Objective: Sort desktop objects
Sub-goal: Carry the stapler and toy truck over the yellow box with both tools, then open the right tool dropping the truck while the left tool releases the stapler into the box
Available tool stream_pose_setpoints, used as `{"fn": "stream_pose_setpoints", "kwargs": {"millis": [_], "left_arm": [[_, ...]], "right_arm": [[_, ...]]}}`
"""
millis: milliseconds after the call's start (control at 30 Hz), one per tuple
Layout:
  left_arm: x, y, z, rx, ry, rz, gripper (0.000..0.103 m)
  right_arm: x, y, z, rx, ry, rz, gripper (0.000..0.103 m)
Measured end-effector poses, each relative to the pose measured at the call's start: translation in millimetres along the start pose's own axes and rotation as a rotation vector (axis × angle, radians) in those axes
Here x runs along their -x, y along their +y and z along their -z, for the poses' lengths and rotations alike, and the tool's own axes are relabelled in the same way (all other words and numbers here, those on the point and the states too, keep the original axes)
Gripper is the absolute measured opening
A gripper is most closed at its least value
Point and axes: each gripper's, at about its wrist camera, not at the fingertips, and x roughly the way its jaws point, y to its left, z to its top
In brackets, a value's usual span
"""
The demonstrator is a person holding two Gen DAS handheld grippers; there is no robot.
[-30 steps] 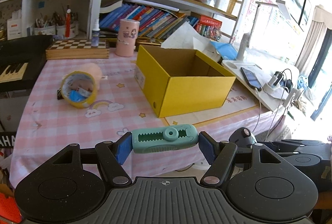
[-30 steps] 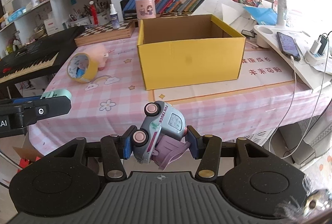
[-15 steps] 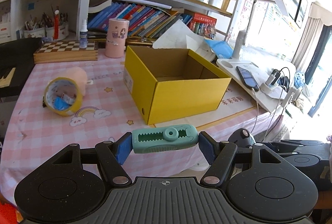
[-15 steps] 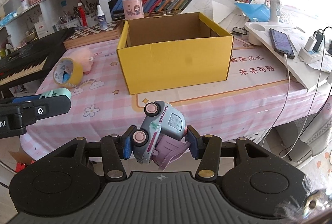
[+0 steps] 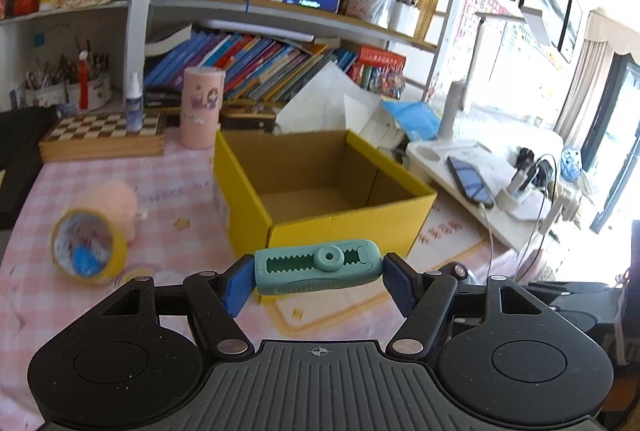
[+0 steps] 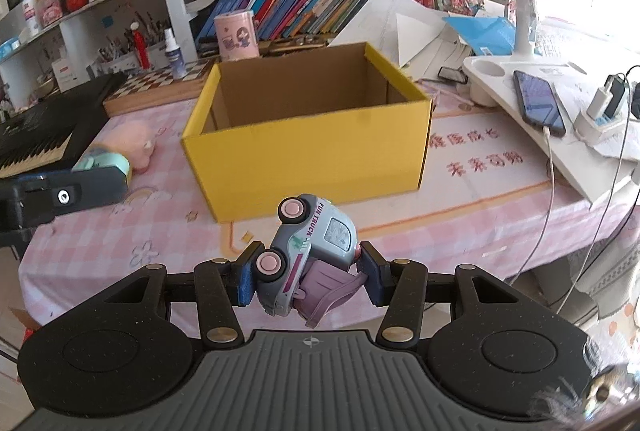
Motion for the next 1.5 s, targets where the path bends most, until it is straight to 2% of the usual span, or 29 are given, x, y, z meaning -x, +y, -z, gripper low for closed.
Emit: {"fn": "stream_pose_setpoints", "kwargs": {"millis": [200,433,767,1167,1500], "left_arm": [[-23,-8,-26,0.0,-0.041,-0.003,0.07],[-59,-14,-54,0.0,-0.073,-0.04,0.07],[-111,-18,-73,0.012,-0.041,-0.094,0.07],[-179,-13,-66,-0.005,0.09,-0.167,0.07],[-203,-7,-57,-0.003,0.175,-0.188,0.07]], "right_arm": [[-13,-18,-27,0.018,-0.041,-0.004,0.048],[-32,-42,-70,0.037,-0.09,-0.024,0.048],[-73,-68,-121,0.116,-0.107,-0.065,0.048],[-150,-68,-162,0.293,-0.012,-0.139,0.048],[-212,-41,-172,0.513,0.138,-0.202,0.048]]}}
